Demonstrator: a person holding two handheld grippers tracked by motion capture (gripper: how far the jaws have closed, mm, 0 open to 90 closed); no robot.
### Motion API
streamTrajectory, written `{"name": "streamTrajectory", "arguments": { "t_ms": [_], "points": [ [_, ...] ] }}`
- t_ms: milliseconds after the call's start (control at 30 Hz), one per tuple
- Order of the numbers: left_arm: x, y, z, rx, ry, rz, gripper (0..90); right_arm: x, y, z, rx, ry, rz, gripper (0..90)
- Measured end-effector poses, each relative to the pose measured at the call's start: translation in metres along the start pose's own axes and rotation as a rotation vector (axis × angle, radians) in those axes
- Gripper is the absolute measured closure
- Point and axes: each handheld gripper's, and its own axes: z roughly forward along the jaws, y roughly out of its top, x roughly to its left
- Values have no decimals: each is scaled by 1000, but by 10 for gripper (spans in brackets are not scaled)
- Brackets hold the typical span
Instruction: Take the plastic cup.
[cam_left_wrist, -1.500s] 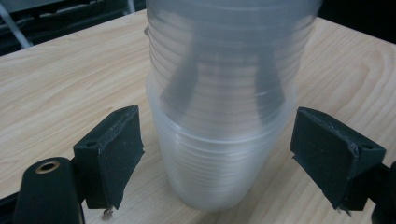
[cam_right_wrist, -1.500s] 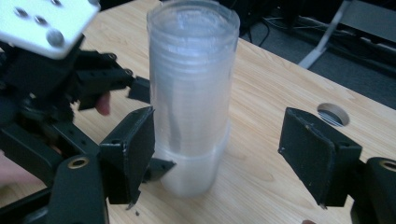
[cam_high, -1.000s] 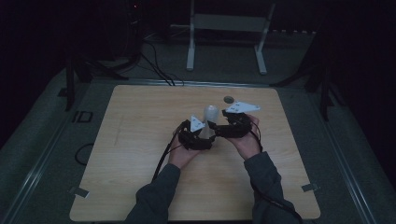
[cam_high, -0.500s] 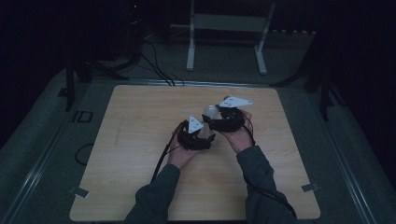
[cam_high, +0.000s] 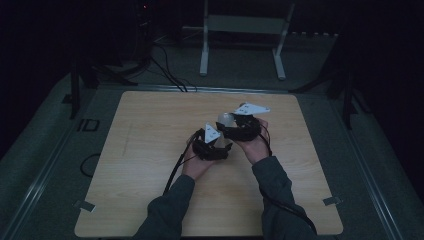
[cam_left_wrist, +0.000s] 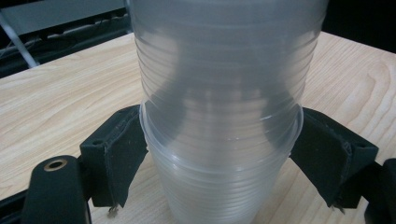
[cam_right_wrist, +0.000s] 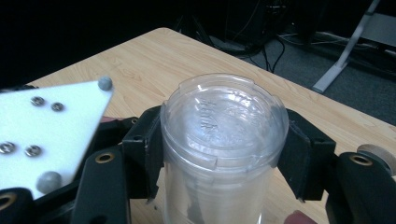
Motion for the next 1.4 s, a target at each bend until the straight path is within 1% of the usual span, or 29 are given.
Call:
{"name": "streamTrajectory", "arguments": {
  "t_ms": [267,400,600,700,867,1033,1267,1400],
  "points": [
    [-1,-1,2,4,6,5,209,0,2,-2,-4,6,2,386],
    [-2,-1,2,3,4,6,210,-1,5,-4,-17,13,10,386],
    [-2,-2,2,0,4,3,210,-1,10,-9,-31,9,1,386],
    [-3,-2,1,1,7,-1,208,-1,13,-12,-42,12,4,386],
    [-3,-3,-1,9,7,7,208,-1,18,-16,-58,14,9,387],
    [-1,-2,-3,13,-3,-7,192,0,23,-19,-72,15,8,387],
    [0,1,-9,2,-3,-14,181,0,28,-24,-93,12,10,386],
    [2,2,-12,3,-1,-30,182,0,31,-27,-102,11,13,386]
  ]
}}
